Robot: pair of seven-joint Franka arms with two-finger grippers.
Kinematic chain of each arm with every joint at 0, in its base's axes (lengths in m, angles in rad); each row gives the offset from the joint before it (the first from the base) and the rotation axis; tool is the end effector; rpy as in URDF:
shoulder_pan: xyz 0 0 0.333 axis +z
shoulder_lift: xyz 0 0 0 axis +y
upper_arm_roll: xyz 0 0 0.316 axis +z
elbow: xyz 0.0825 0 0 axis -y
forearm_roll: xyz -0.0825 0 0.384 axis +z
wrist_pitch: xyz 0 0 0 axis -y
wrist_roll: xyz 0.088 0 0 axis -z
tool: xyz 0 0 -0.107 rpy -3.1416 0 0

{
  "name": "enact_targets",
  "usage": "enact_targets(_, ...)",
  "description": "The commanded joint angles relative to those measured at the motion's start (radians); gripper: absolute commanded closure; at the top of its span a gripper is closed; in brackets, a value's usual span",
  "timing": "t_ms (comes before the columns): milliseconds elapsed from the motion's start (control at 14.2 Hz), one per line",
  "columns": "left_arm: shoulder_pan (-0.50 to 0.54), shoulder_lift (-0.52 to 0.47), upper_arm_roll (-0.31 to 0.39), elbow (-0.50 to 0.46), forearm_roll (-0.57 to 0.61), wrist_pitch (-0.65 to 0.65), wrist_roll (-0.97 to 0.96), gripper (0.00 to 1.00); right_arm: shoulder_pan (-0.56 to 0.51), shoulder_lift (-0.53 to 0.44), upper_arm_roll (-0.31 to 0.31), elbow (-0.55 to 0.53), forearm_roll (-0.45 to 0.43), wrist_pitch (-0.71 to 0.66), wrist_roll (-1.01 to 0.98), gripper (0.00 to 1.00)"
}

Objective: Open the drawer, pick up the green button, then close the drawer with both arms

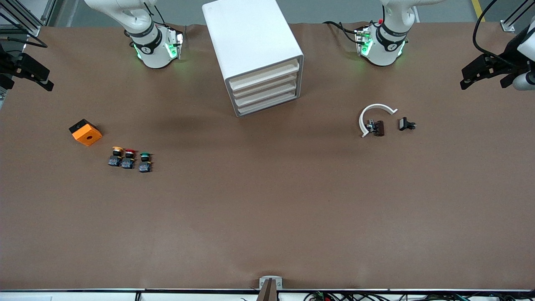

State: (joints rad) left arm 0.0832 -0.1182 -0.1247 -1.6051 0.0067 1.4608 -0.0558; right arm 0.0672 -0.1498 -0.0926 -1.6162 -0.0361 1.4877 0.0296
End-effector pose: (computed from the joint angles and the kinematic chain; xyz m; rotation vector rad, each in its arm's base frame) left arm 0.5053 -0.0246 0.6612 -3.1186 -0.0250 0.0405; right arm 0.4978 -0.0210 0.6744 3.1180 -0.0896 0.0323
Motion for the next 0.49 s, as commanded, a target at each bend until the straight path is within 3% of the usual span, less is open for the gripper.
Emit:
enact_targets(0, 0.003, 0.003, -0.006, 0.030, -0.010, -0.020, 0.010, 0.00, -0.015, 0.015, 0.005, 0.030, 0.016, -0.020, -0.011, 0.00)
enact_targets(424, 0.003, 0.012, -0.006, 0.044, -0.002, -0.039, 0.008, 0.00, -0.015, 0.015, 0.005, 0.030, 0.016, -0.020, -0.013, 0.00)
